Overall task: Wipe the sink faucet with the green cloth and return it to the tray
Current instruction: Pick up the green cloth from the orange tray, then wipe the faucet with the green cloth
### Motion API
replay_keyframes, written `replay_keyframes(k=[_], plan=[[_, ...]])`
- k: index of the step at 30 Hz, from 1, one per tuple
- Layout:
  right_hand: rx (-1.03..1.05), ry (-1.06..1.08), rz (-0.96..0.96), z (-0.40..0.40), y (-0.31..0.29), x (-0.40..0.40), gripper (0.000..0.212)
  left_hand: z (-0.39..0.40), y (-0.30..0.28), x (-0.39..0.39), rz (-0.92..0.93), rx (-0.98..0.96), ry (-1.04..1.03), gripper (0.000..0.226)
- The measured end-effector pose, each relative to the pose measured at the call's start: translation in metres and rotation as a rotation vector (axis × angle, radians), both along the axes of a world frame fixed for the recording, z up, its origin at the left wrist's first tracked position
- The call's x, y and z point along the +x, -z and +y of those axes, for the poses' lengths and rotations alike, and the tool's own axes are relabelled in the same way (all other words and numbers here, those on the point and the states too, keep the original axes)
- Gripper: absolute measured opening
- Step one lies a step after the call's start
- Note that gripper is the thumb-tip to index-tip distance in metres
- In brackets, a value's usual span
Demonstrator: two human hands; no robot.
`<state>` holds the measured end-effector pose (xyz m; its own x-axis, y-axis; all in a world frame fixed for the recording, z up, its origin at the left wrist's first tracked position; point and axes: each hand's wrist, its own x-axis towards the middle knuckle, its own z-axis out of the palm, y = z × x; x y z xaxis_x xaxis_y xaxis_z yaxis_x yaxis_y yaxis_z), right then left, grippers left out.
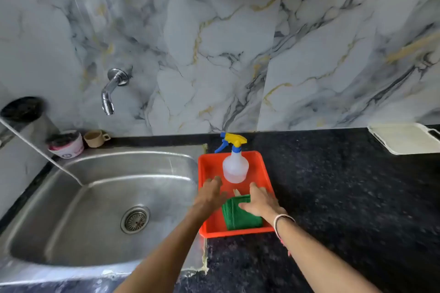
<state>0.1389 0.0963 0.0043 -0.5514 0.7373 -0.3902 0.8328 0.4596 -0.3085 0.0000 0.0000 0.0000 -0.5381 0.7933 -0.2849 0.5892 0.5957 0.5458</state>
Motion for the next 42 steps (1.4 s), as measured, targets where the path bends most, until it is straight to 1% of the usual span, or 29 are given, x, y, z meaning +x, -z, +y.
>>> replay_keyframes(k=[1, 3, 6, 7, 9, 10, 11, 12, 14, 15, 17, 20, 23, 25, 29, 31, 33, 35, 36, 37, 38, 39, 40, 41, 42], plan=[[-0.023, 0.017, -0.027, -0.002, 0.004, 0.000, 0.077, 0.002, 0.008, 0.003, -0.063, -0.072, -0.010, 0.046], [-0.064, 0.071, -0.021, -0.002, 0.012, 0.001, 0.081, 0.006, 0.019, 0.011, -0.212, -0.150, -0.106, 0.054], [-0.121, 0.161, 0.078, -0.001, 0.023, 0.006, 0.074, 0.010, 0.031, 0.023, -0.367, -0.107, -0.295, 0.068], [-0.147, 0.198, 0.126, 0.000, 0.027, 0.008, 0.076, 0.013, 0.035, 0.025, -0.406, -0.088, -0.353, 0.071], [-0.227, 0.291, 0.218, 0.002, 0.032, 0.013, 0.082, 0.012, 0.037, 0.026, -0.511, -0.057, -0.440, 0.071], [-0.293, 0.346, 0.277, 0.004, 0.033, 0.015, 0.081, 0.010, 0.036, 0.025, -0.589, -0.029, -0.468, 0.068], [-0.372, 0.390, 0.341, 0.007, 0.034, 0.017, 0.074, 0.007, 0.031, 0.023, -0.674, 0.006, -0.477, 0.065], [-0.461, 0.422, 0.420, 0.011, 0.032, 0.019, 0.061, 0.004, 0.024, 0.019, -0.769, 0.053, -0.463, 0.059], [-0.647, 0.430, 0.606, 0.017, 0.018, 0.023, 0.033, -0.004, 0.002, 0.003, -0.941, 0.179, -0.360, 0.047], [-0.720, 0.393, 0.697, 0.017, 0.006, 0.022, 0.027, -0.008, -0.011, -0.007, -1.002, 0.238, -0.287, 0.043], [-0.796, 0.302, 0.841, 0.013, -0.027, 0.014, 0.028, -0.015, -0.043, -0.027, -1.074, 0.339, -0.171, 0.043], [-0.860, 0.204, 1.027, 0.005, -0.076, -0.010, 0.032, -0.022, -0.093, -0.053, -1.075, 0.486, -0.086, 0.040], [-0.954, 0.146, 1.122, -0.006, -0.113, -0.046, 0.046, -0.029, -0.137, -0.079, -0.976, 0.617, -0.029, 0.033], [-0.962, 0.129, 1.164, -0.012, -0.132, -0.074, 0.051, -0.035, -0.164, -0.099, -0.872, 0.678, -0.021, 0.033], [-0.936, 0.079, 1.227, -0.021, -0.174, -0.137, 0.037, -0.050, -0.216, -0.149, -0.638, 0.791, -0.084, 0.038], [-0.948, 0.048, 1.240, -0.024, -0.191, -0.167, 0.035, -0.058, -0.236, -0.179, -0.573, 0.873, -0.085, 0.036], [-0.959, 0.082, 1.238, -0.027, -0.197, -0.196, 0.046, -0.065, -0.247, -0.213, -0.544, 0.961, -0.106, 0.029], [-0.936, 0.208, 1.243, -0.034, -0.194, -0.225, 0.063, -0.072, -0.249, -0.252, -0.468, 1.073, -0.184, 0.021], [-0.918, 0.267, 1.238, -0.039, -0.189, -0.239, 0.065, -0.076, -0.249, -0.274, -0.382, 1.118, -0.235, 0.017], [-0.903, 0.325, 1.237, -0.043, -0.182, -0.253, 0.061, -0.079, -0.247, -0.297, -0.256, 1.137, -0.286, 0.012], [-0.883, 0.385, 1.232, -0.047, -0.177, -0.269, 0.055, -0.082, -0.246, -0.321, -0.107, 1.134, -0.324, 0.011], [-0.843, 0.439, 1.229, -0.050, -0.174, -0.285, 0.048, -0.084, -0.245, -0.344, 0.061, 1.112, -0.347, 0.016], [-0.766, 0.468, 1.233, -0.054, -0.174, -0.301, 0.041, -0.084, -0.244, -0.369, 0.240, 1.082, -0.349, 0.023], [-0.638, 0.444, 1.245, -0.056, -0.176, -0.319, 0.034, -0.082, -0.244, -0.394, 0.436, 1.045, -0.335, 0.029], [-0.465, 0.364, 1.260, -0.057, -0.181, -0.337, 0.026, -0.076, -0.246, -0.418, 0.636, 1.003, -0.315, 0.034]])
